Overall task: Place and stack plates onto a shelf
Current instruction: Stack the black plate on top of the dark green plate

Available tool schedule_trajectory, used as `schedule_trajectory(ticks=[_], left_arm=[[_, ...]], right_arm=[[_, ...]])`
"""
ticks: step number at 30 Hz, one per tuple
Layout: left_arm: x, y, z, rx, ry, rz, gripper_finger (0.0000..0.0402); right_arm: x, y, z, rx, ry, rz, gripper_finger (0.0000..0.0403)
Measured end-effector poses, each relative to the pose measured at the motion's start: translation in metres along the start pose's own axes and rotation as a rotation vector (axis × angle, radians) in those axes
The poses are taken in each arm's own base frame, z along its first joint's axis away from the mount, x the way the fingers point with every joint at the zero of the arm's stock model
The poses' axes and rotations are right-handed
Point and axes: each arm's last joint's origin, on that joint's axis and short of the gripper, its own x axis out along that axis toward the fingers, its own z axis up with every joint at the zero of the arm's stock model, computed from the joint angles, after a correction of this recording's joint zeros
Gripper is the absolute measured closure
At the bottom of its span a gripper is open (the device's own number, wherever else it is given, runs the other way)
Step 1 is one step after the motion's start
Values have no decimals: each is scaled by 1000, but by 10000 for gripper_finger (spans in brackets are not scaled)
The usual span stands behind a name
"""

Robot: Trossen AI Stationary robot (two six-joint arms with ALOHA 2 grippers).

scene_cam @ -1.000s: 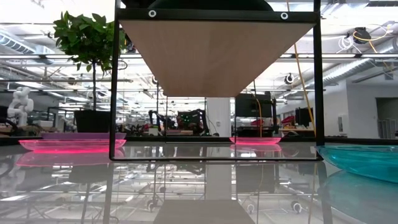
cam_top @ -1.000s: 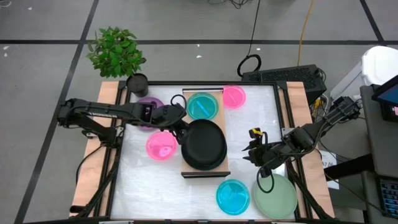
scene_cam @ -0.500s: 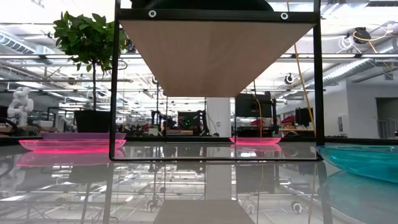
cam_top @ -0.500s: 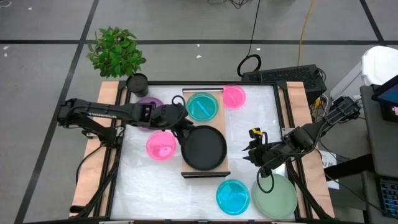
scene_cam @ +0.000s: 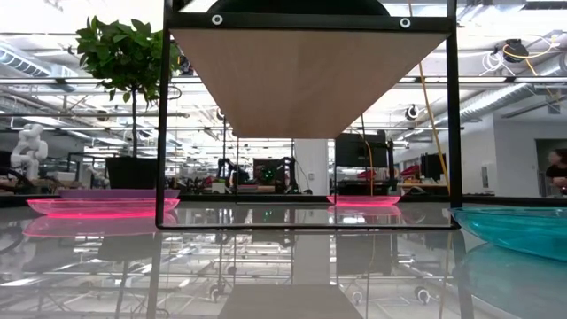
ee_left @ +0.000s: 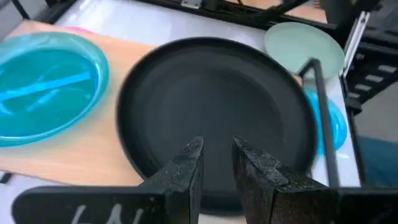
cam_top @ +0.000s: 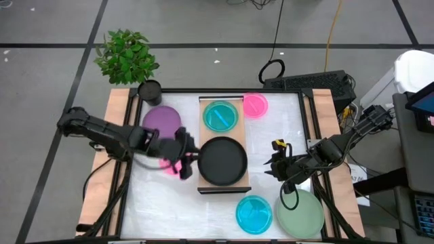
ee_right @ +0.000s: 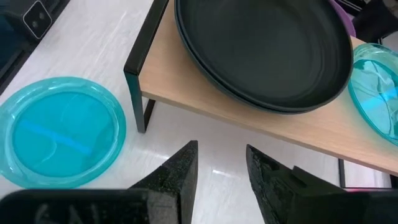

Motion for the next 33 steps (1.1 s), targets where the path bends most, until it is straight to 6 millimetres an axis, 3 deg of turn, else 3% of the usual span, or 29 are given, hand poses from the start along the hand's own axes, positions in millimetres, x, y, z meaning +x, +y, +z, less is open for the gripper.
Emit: schedule_trajectory(ticks=[8,18,33], left_arm=[[-13,-28,-30,87,17,116,314],[15,-21,-80,137,69,166,314],[29,-13,-78,112,4,132,314]], right_arm=[[0,0,3,34,-28,3,284],[0,3,12,13,-116,21,284],[-3,9,17,-21,-172,42,284]])
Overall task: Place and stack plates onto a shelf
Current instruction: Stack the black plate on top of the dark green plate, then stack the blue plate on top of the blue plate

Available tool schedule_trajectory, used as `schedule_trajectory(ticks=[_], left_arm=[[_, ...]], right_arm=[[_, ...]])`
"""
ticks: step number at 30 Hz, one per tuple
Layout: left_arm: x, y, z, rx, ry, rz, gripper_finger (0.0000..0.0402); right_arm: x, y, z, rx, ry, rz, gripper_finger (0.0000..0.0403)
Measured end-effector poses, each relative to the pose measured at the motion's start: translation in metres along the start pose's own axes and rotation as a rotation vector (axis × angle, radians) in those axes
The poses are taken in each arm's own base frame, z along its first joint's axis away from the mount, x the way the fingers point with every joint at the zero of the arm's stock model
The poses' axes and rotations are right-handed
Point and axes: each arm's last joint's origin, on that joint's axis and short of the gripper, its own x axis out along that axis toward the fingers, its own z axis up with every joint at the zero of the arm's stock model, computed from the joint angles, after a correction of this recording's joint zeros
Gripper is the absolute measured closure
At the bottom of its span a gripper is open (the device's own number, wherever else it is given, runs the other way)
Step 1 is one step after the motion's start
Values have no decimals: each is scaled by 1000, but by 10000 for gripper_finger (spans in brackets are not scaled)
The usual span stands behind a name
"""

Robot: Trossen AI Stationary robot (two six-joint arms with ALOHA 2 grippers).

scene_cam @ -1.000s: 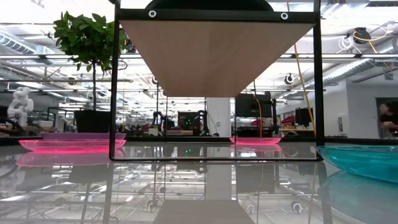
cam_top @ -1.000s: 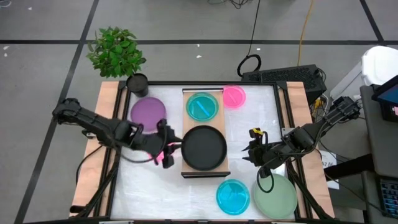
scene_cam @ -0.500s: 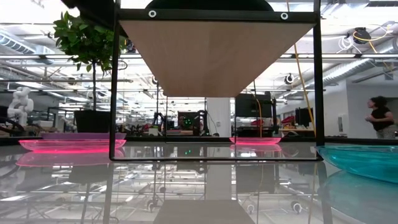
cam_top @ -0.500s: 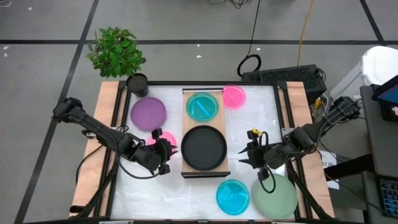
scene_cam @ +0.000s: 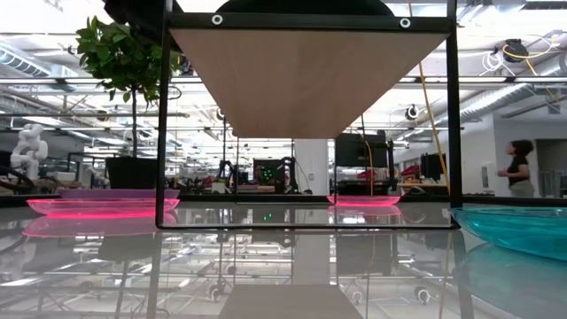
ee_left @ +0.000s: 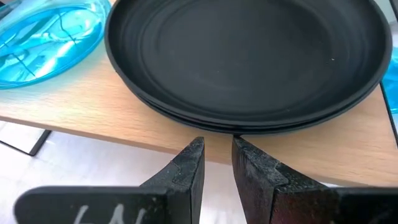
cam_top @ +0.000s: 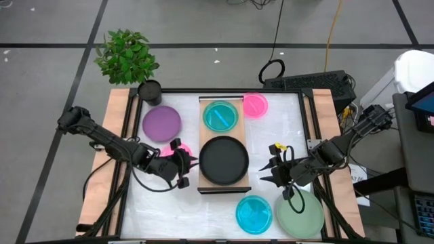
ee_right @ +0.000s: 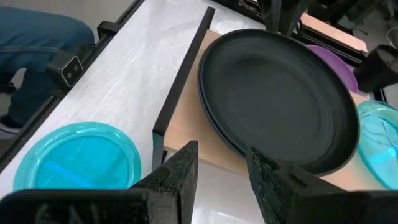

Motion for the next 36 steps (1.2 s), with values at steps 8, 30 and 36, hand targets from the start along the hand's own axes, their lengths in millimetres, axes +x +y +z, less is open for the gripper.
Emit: schedule_trajectory(ticks=[8,30,36], left_arm=[[0,-1,-3,48,47,-52,314],[-1,1,-10,77,129,-67,314],[-1,1,-10,80,128,-68,314]], right_arm=[[-6,19,1,115,-13,111,284],[84,147,-39,124,356,347,284],[96,166,-54,70,407,346,284]])
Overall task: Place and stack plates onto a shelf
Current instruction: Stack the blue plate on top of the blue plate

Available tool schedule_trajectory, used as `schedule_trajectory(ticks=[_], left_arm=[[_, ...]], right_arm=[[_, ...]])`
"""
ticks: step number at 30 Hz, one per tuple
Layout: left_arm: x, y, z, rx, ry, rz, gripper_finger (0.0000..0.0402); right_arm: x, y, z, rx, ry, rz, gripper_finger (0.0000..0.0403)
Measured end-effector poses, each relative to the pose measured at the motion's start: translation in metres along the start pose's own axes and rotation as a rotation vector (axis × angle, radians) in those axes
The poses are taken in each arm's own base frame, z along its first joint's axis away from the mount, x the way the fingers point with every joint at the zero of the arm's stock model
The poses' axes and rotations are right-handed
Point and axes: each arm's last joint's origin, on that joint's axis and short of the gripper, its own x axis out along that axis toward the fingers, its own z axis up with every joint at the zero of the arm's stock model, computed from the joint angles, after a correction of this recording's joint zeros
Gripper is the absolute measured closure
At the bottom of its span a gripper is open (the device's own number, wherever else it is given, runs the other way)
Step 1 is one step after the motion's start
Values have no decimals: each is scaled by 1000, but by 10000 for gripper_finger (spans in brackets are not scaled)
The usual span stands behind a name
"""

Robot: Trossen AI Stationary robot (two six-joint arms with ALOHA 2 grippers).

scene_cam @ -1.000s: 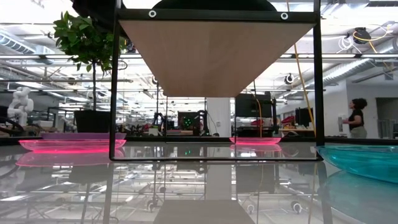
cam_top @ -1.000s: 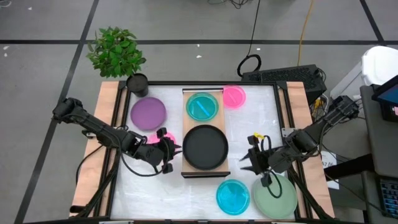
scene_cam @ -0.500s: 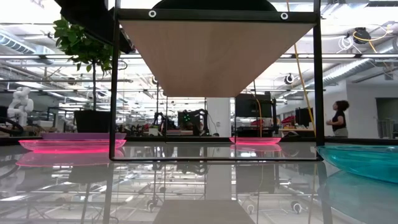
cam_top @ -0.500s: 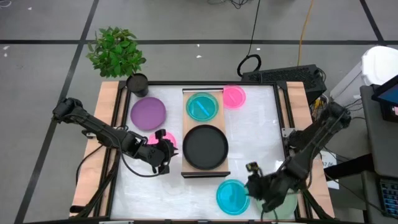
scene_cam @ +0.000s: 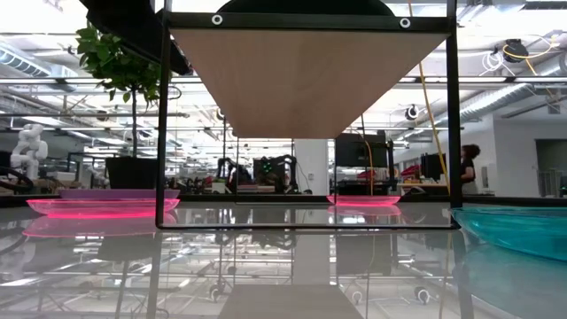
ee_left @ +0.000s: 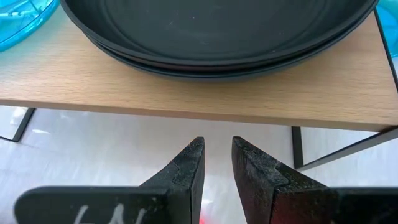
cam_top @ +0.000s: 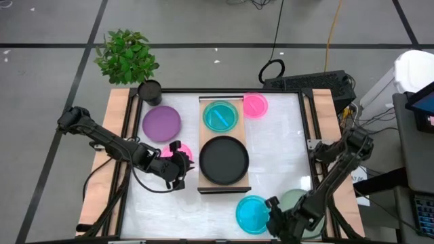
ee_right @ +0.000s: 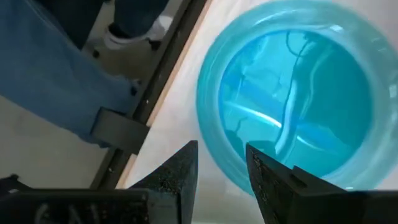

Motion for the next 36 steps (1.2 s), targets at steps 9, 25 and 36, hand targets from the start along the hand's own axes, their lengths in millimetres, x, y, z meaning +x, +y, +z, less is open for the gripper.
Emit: schedule_trajectory(ticks=[9,25,36], left_arm=[[0,0,0,0,-2,2,314],[0,0,0,0,-3,4,314],[0,0,0,0,-3,4,314]], right_arm=[[25,13,-5,-158,4,7,324],[31,11,-7,-233,20,-53,333],[46,10,-11,-288,71,-46,333]])
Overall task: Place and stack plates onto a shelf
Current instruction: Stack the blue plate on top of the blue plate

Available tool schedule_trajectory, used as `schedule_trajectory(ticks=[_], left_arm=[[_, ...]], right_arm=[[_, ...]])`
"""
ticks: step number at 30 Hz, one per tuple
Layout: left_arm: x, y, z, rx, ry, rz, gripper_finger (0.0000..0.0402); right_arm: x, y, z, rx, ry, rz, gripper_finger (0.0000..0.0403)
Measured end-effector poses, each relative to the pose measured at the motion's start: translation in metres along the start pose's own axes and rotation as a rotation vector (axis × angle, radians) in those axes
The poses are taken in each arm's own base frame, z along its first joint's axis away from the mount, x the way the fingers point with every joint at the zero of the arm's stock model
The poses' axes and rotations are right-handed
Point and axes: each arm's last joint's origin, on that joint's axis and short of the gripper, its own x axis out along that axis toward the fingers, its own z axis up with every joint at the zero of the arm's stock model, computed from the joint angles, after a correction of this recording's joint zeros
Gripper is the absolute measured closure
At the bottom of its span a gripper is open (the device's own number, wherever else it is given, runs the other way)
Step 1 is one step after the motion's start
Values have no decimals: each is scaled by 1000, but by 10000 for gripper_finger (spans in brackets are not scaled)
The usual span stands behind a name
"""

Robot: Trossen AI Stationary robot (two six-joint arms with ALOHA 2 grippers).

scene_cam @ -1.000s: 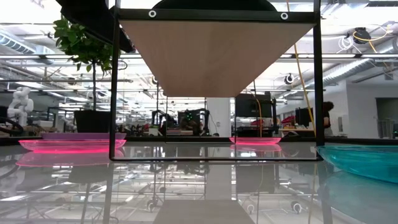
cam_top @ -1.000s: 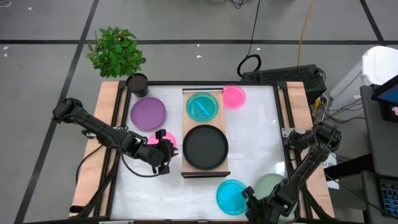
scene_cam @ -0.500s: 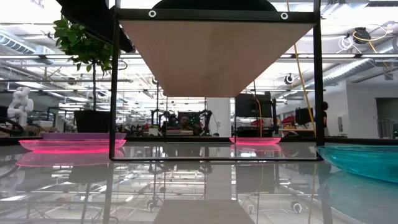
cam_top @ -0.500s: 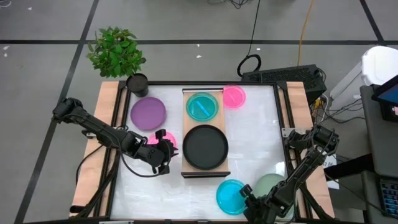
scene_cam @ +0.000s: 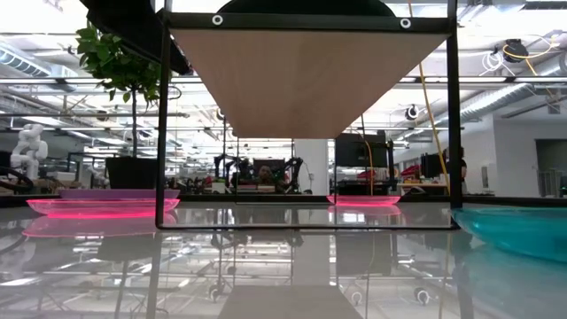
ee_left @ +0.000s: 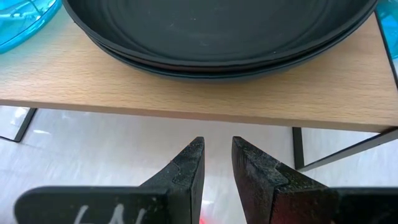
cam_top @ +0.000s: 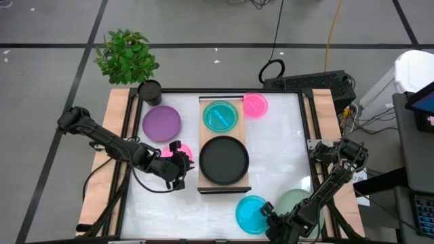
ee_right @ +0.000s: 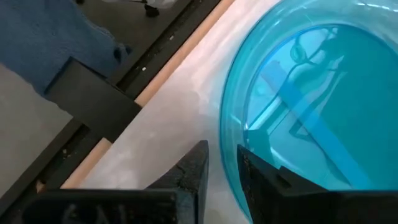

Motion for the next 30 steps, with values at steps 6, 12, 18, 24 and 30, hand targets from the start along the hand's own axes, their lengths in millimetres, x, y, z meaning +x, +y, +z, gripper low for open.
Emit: schedule_trajectory(ticks=[6,12,18,24,30], left_arm=[[0,0,0,-1,-4,0,314],[0,0,0,0,-5,2,314],[0,0,0,0,-5,2,314],[0,0,0,-2,-6,2,314],[0,0,1,-2,-6,3,314]], right_arm=[[2,0,0,-9,1,-5,336],[3,0,-1,-23,9,-8,374],[3,0,-1,-37,9,-27,397],[3,-1,-1,-37,6,-35,401],[-7,-4,0,-30,-25,-75,402]])
